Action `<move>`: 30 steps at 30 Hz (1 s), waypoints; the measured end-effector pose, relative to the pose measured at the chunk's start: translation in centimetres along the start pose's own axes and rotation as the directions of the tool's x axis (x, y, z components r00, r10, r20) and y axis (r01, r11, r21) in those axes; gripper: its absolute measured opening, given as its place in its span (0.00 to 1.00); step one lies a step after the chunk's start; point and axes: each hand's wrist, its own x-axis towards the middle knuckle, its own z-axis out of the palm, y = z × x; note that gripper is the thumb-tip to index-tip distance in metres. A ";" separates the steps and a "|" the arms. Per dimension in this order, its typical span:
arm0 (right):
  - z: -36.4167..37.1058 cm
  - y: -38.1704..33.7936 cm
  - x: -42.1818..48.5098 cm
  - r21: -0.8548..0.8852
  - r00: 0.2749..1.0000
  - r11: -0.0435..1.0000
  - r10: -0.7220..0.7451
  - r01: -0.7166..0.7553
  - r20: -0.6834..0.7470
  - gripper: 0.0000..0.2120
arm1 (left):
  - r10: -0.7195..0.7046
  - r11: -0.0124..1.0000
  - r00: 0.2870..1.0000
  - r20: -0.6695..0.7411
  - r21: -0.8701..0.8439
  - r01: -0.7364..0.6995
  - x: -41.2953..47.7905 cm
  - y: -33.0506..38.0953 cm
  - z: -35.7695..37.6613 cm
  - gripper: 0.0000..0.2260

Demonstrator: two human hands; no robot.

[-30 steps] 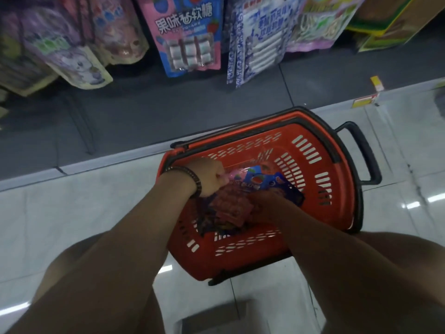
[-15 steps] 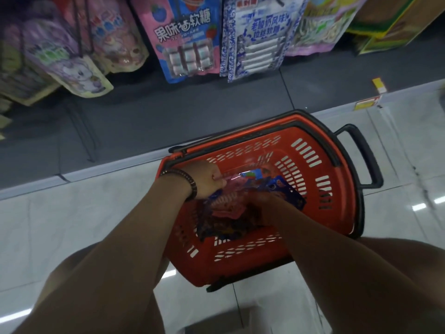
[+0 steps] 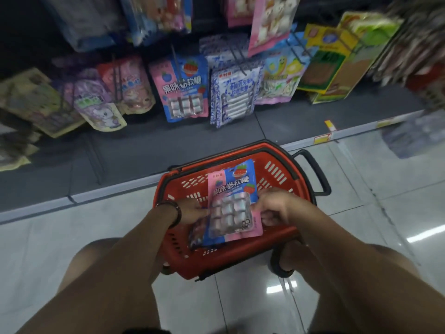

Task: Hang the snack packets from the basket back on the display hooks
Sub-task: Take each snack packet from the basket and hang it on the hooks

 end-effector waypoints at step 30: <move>3.3 3.9 -12.4 0.252 0.660 0.610 -0.691 0.751 -0.295 0.08 | 0.134 0.272 0.818 -0.559 -0.774 -0.573 -11.0 1.1 5.5 0.13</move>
